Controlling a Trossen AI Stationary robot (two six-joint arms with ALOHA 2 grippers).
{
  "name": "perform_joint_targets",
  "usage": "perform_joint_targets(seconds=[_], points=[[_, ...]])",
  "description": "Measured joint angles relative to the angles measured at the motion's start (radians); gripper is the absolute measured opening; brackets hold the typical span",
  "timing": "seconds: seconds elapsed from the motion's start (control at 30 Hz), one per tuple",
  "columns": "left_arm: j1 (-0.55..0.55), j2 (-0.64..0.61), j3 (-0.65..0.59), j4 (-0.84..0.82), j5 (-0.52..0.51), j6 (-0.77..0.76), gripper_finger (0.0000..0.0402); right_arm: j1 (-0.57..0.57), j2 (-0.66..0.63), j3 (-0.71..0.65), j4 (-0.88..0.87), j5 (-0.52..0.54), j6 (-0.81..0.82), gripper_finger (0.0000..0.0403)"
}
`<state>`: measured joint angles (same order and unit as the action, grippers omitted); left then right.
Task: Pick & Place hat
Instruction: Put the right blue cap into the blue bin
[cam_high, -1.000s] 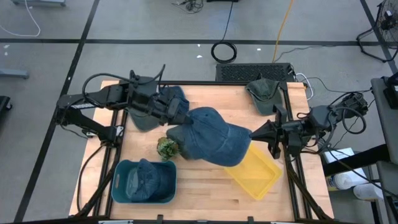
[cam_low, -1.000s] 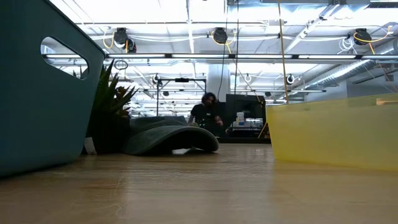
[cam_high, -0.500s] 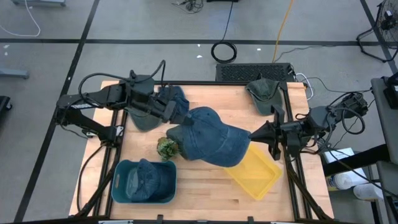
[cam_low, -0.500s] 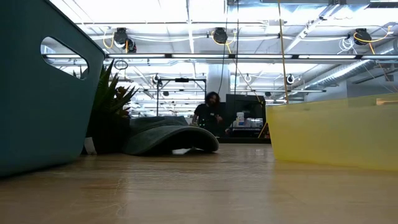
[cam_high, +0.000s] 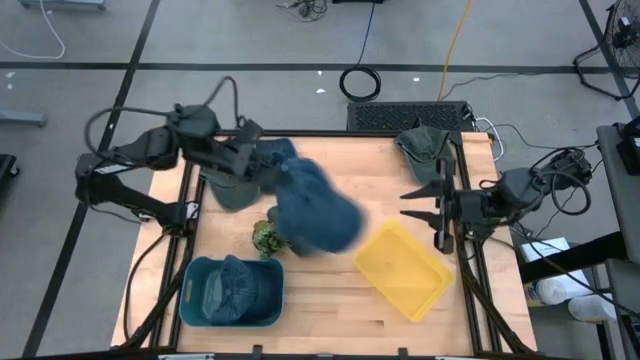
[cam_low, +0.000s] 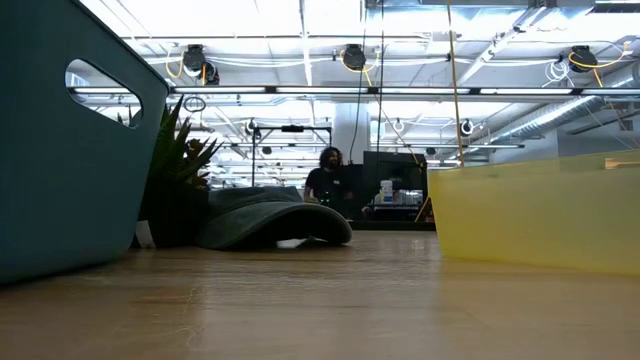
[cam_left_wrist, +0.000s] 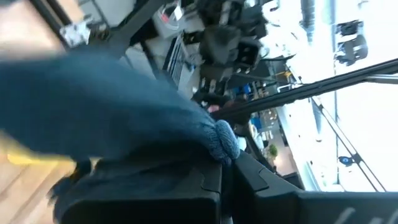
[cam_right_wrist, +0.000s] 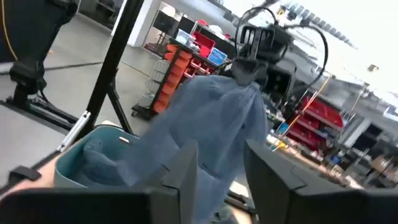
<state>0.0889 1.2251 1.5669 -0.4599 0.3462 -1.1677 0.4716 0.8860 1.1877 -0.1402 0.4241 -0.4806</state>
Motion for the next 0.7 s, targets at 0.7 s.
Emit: perform_joint_targets(seconds=[0.7], points=[[0.033, -0.193, 0.000, -0.222, -0.097, 0.056, 0.0003, -0.276, 0.148, 0.001, 0.135, -0.009, 0.510, 0.0156]])
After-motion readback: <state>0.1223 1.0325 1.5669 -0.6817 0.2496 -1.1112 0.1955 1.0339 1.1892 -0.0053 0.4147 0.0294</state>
